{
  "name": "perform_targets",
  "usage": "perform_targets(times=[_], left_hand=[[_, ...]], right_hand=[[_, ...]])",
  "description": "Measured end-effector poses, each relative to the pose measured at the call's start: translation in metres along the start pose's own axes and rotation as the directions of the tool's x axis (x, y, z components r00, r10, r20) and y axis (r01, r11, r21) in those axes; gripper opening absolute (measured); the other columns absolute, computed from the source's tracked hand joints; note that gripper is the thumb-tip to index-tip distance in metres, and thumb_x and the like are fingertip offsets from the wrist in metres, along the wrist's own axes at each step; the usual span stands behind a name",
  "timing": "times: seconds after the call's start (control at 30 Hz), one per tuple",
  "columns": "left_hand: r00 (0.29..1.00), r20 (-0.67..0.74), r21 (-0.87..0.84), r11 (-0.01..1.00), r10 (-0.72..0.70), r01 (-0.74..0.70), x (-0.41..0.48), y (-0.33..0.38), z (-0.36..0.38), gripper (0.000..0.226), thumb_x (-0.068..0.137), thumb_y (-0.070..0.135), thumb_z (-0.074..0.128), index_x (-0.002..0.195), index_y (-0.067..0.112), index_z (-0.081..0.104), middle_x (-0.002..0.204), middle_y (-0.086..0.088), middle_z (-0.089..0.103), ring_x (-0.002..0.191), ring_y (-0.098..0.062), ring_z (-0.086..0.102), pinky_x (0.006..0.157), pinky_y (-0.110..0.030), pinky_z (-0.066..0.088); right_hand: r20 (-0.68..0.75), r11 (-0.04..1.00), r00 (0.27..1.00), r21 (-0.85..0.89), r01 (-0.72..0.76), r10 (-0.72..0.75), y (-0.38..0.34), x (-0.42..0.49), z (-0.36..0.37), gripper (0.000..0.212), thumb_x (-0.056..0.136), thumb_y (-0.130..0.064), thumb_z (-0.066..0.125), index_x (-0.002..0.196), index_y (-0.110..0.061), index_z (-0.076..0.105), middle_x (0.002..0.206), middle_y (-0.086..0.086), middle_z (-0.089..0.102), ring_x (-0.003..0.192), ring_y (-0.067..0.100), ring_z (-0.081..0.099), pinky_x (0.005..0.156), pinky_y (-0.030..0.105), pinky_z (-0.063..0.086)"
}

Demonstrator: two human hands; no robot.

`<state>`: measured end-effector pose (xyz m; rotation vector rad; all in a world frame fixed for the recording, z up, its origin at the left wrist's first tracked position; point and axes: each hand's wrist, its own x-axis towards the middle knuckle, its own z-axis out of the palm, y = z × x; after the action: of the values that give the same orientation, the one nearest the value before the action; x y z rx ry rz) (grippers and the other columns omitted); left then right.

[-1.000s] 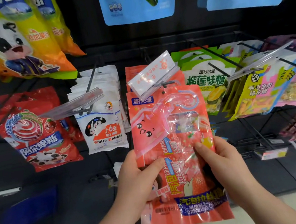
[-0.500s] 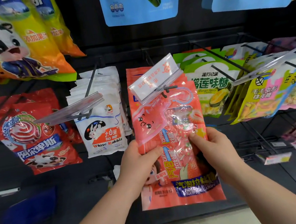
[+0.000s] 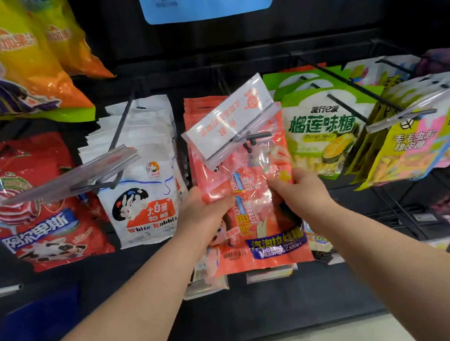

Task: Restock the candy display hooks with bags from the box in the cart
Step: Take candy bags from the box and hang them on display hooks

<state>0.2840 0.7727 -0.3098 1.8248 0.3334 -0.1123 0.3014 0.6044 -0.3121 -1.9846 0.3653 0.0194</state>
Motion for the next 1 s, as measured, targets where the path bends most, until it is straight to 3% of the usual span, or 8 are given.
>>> perform_targets(times=[0.2, 0.43, 0.57, 0.7, 0.77, 0.83, 0.9, 1.0], left_hand=[[0.997, -0.064, 0.136, 0.990, 0.033, -0.024, 0.018, -0.016, 0.004, 0.025, 0.083, 0.029, 0.072, 0.099, 0.021, 0.054, 0.082, 0.013, 0.053, 0.070, 0.002, 0.049, 0.053, -0.018, 0.035], [0.994, -0.102, 0.119, 0.992, -0.039, 0.051, 0.028, -0.024, 0.007, 0.023, 0.082, 0.026, 0.072, 0.099, 0.020, 0.056, 0.094, 0.000, 0.063, 0.083, -0.017, 0.063, 0.065, -0.026, 0.048], [0.998, -0.066, 0.096, 0.995, -0.002, 0.008, 0.018, -0.016, 0.009, 0.036, 0.083, 0.023, 0.072, 0.114, 0.021, 0.053, 0.097, 0.007, 0.060, 0.091, -0.015, 0.060, 0.074, -0.027, 0.047], [0.998, -0.003, 0.207, 0.976, 0.064, -0.061, -0.006, -0.006, 0.005, 0.041, 0.084, 0.023, 0.071, 0.118, 0.028, 0.049, 0.096, 0.015, 0.056, 0.089, -0.009, 0.057, 0.076, -0.024, 0.045], [0.990, 0.065, 0.386, 0.912, 0.125, -0.140, -0.021, -0.002, 0.001, 0.050, 0.084, 0.029, 0.068, 0.129, 0.029, 0.046, 0.117, 0.009, 0.057, 0.102, -0.013, 0.057, 0.087, -0.029, 0.047], [0.974, 0.133, 0.572, 0.789, 0.182, -0.226, -0.035, 0.004, -0.006, 0.060, 0.085, 0.037, 0.065, 0.139, 0.028, 0.040, 0.136, 0.001, 0.050, 0.117, -0.018, 0.053, 0.099, -0.035, 0.046], [0.964, 0.181, 0.740, 0.618, 0.197, -0.265, -0.051, 0.011, -0.015, 0.071, 0.087, 0.044, 0.061, 0.147, 0.025, 0.029, 0.150, -0.002, 0.035, 0.134, -0.023, 0.040, 0.109, -0.040, 0.038], [0.960, 0.223, 0.889, 0.369, 0.167, -0.271, -0.076, 0.015, -0.034, 0.077, 0.089, 0.050, 0.054, 0.152, 0.025, 0.017, 0.159, -0.005, 0.017, 0.145, -0.028, 0.019, 0.117, -0.044, 0.024]], right_hand=[[0.044, 0.998, 0.997, -0.012, -0.055, 0.056, 0.014, 0.012, 0.009, 0.032, 0.088, -0.038, 0.062, 0.106, -0.011, 0.065, 0.102, 0.010, 0.068, 0.096, 0.030, 0.064, 0.089, 0.047, 0.052], [0.051, 0.996, 0.997, -0.061, -0.060, 0.064, 0.020, 0.017, 0.011, 0.031, 0.091, -0.033, 0.060, 0.110, -0.009, 0.063, 0.105, 0.010, 0.067, 0.099, 0.029, 0.062, 0.086, 0.038, 0.049], [0.090, 0.994, 0.995, -0.105, -0.034, 0.044, 0.015, 0.009, 0.004, 0.036, 0.093, -0.034, 0.057, 0.121, -0.011, 0.055, 0.109, 0.005, 0.062, 0.099, 0.027, 0.058, 0.081, 0.037, 0.046], [0.117, 0.946, 0.992, -0.315, 0.072, -0.037, 0.009, -0.008, -0.008, 0.039, 0.090, -0.036, 0.058, 0.122, -0.014, 0.050, 0.112, 0.002, 0.057, 0.105, 0.029, 0.058, 0.076, 0.033, 0.042], [0.174, 0.891, 0.980, -0.423, 0.162, -0.096, 0.006, -0.020, -0.014, 0.043, 0.089, -0.042, 0.058, 0.123, -0.017, 0.049, 0.121, 0.006, 0.055, 0.105, 0.029, 0.057, 0.077, 0.035, 0.046], [0.259, 0.739, 0.953, -0.609, 0.290, -0.160, -0.002, -0.034, -0.020, 0.055, 0.091, -0.045, 0.053, 0.138, -0.020, 0.039, 0.137, 0.007, 0.045, 0.121, 0.029, 0.048, 0.090, 0.040, 0.047], [0.336, 0.565, 0.916, -0.722, 0.400, -0.220, -0.013, -0.049, -0.026, 0.061, 0.093, -0.043, 0.050, 0.146, -0.022, 0.028, 0.150, 0.003, 0.032, 0.136, 0.028, 0.033, 0.103, 0.042, 0.039], [0.439, 0.423, 0.862, -0.752, 0.506, -0.252, -0.030, -0.072, -0.027, 0.065, 0.093, -0.045, 0.050, 0.148, -0.024, 0.024, 0.155, 0.001, 0.022, 0.143, 0.027, 0.021, 0.111, 0.045, 0.029]])
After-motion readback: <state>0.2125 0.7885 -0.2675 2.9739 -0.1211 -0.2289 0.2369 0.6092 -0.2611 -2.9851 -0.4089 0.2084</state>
